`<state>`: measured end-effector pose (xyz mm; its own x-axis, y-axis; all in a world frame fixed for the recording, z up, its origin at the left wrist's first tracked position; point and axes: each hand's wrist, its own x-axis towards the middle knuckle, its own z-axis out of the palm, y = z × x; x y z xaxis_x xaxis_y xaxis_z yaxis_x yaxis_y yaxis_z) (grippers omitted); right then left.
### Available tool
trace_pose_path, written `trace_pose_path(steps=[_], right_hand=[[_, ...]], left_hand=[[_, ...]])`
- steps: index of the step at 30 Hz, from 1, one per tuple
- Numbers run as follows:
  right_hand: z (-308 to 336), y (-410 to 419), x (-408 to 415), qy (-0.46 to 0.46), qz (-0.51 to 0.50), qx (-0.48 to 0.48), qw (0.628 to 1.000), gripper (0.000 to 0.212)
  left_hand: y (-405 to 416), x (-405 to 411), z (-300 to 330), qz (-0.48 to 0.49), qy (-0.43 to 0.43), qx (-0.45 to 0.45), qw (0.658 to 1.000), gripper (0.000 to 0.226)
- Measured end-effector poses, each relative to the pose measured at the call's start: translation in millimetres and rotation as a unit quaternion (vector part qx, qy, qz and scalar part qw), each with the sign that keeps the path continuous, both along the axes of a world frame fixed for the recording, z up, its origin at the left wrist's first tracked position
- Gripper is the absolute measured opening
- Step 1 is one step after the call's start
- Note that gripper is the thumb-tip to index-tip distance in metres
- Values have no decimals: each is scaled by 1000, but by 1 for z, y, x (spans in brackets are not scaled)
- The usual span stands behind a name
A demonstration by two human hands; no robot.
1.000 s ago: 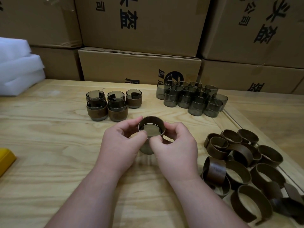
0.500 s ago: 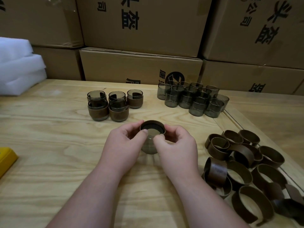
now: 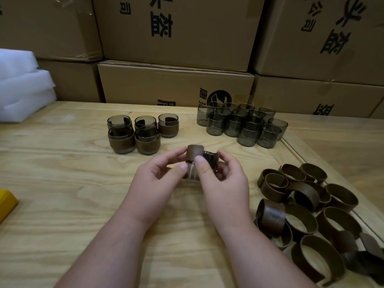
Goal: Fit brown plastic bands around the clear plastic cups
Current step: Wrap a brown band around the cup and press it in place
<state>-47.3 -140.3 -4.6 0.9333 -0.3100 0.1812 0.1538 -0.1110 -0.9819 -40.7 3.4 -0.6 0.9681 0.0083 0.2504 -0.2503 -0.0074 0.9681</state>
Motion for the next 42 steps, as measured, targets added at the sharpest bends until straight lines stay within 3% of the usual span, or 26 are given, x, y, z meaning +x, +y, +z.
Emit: trace_pose_path(steps=[4, 6, 16, 24, 28, 35, 38, 42], right_hand=[[1, -2, 0, -31, 3, 74, 997, 35], [2, -2, 0, -36, 2, 94, 995, 32], [3, -6, -1, -37, 40, 86, 995, 48], [7, 0, -7, -71, 144, 84, 983, 38], [7, -1, -5, -58, 136, 94, 984, 53], [4, 1, 1, -76, 98, 93, 988, 57], [2, 2, 1, -74, 88, 74, 991, 49], [-2, 2, 3, -65, 82, 36, 994, 19]], left_hand=[[0, 0, -2, -57, -3, 25, 998, 73], [-1, 0, -2, -61, -8, 35, 997, 78], [0, 0, 1, -40, -8, -5, 999, 77], [6, 1, 6, -16, 29, -110, 993, 61], [5, 1, 8, -18, 34, -93, 995, 64], [2, 2, 6, 9, 35, -74, 997, 51], [2, 2, 6, 13, 38, -68, 997, 46], [2, 3, 6, 15, 44, -68, 997, 34]])
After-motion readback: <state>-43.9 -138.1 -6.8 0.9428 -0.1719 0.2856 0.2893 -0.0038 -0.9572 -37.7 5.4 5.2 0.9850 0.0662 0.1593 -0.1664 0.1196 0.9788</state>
